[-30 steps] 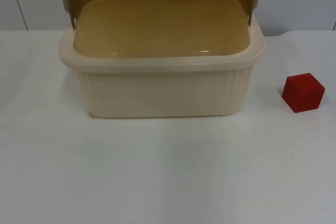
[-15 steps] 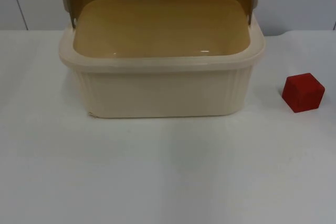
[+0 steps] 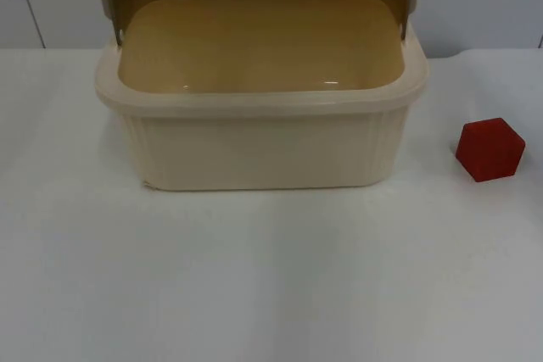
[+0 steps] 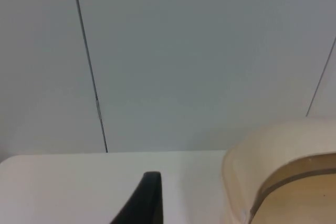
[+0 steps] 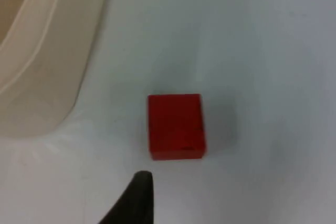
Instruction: Open the box lid with the left hand, place the block into the box with the right hand, then close the box lid with the left hand.
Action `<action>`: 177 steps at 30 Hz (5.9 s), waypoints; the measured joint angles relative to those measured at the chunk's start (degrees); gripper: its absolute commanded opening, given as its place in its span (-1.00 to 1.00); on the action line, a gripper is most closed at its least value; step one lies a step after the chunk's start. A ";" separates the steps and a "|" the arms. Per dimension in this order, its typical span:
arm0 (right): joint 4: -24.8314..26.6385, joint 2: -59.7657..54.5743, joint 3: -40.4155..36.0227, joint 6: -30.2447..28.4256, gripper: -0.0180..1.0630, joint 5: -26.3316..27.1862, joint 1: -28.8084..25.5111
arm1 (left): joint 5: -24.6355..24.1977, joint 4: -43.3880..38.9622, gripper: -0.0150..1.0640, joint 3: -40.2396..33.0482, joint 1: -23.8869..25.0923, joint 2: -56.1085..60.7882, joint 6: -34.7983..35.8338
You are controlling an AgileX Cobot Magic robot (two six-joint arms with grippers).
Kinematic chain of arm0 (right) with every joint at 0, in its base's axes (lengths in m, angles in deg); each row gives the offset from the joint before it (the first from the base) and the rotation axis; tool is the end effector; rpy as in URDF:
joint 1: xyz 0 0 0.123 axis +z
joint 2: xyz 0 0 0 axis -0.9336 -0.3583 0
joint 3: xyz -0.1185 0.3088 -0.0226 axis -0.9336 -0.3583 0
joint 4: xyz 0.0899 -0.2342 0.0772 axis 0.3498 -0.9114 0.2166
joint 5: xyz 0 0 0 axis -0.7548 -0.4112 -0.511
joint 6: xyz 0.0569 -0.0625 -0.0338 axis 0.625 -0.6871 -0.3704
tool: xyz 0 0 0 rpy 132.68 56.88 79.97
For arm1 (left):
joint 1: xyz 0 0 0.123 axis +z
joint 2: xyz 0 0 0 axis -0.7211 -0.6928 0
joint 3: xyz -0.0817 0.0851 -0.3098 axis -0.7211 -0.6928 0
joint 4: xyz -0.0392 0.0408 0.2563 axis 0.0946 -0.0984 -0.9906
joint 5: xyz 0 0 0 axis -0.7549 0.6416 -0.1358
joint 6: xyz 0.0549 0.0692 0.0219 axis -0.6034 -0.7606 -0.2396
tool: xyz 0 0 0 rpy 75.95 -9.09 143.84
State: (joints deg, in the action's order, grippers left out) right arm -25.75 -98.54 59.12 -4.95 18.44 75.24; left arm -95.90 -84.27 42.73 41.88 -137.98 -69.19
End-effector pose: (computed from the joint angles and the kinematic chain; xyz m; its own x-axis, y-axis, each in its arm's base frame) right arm 0.3275 0.0392 0.2856 -0.7215 -0.2065 -0.6609 -0.2267 0.9723 -0.0564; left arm 0.2265 -0.0168 0.4367 -0.3135 -0.0361 -0.9489 0.0558 0.9969 -0.0564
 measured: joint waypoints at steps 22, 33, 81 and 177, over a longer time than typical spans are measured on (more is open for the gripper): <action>-1.23 -23.16 8.76 2.78 0.99 12.47 4.58 | -1.18 -2.78 0.97 0.00 0.00 0.00 0.00; -0.97 -30.52 9.48 2.25 0.98 12.70 5.43 | -1.18 -3.39 0.97 0.00 0.00 0.00 0.00; -8.83 9.20 18.61 5.55 -0.96 3.61 3.82 | -1.18 -5.29 0.97 0.00 0.00 0.00 0.00; 6.66 -23.66 15.46 -3.45 0.96 25.07 26.99 | -1.41 -6.81 0.97 0.00 0.00 0.00 0.00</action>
State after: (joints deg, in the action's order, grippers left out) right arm -19.09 -122.20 74.59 -8.40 43.51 102.24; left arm -97.30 -91.09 42.73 41.88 -137.98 -69.19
